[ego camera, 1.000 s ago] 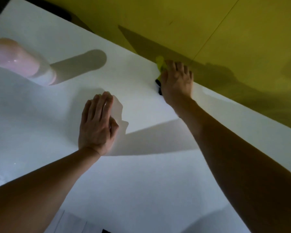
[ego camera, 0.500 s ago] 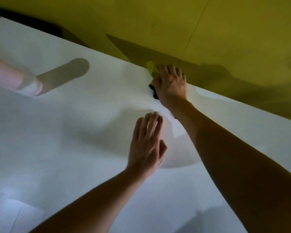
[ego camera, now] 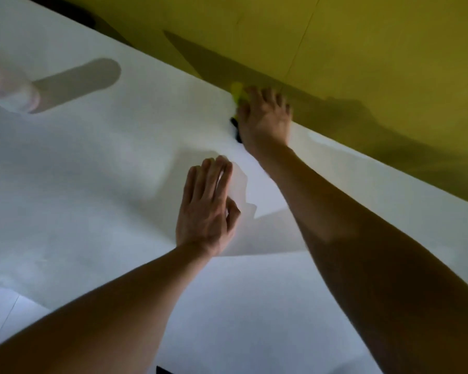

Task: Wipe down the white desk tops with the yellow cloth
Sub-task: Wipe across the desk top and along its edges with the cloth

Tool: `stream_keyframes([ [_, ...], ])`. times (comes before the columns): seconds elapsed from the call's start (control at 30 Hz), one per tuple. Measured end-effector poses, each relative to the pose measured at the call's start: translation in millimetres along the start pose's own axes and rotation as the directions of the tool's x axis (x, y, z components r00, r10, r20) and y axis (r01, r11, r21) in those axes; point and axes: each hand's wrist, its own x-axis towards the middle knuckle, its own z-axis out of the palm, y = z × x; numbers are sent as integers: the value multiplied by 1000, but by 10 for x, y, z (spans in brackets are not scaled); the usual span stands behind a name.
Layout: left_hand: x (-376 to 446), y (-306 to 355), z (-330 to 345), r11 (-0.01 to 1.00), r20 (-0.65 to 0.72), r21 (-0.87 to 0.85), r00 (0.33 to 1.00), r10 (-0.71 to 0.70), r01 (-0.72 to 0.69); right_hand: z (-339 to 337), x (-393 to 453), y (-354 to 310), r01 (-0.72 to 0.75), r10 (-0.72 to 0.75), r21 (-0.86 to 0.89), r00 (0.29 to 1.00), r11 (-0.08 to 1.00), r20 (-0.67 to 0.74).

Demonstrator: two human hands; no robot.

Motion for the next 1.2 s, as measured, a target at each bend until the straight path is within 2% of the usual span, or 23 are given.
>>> stream_keyframes([
  [0.13,-21,-39,19,1000,-11,9,1000,6,-6,6,52,-99,51,-51,14,998,999,45],
  [0.2,-39,-47,33,1000,-26,1,999,25,-25,-64,-165,299,18,-18,3,1000,1000,-1],
  [0.3,-26,-35,33,999,-47,11,998,40,-40,-324,-588,1164,-82,82,10,985,997,-149],
  [0.37,-19,-26,34,999,-50,13,998,41,-40,-535,-836,1652,-110,108,-11,985,994,-138],
  [0.43,-17,-3,40,1000,-54,13,998,29,-28,-671,-943,1862,-128,125,-19,984,992,-129],
  [0.6,-15,7,56,999,-51,28,999,17,-15,-572,-858,1509,-203,197,-29,969,979,-152],
  [0.77,-35,17,65,999,-70,30,997,27,-25,-355,-395,636,-84,85,-30,995,996,45],
  [0.87,-18,-6,74,999,-86,41,996,29,-25,-261,-205,422,-6,7,-16,997,1000,71],
  [1.0,-25,-17,65,998,-77,53,996,39,-35,-349,-309,695,30,-32,26,997,999,69],
  [1.2,-7,-10,57,998,-50,55,998,33,-31,-510,-871,1490,-136,132,-19,983,991,-125],
])
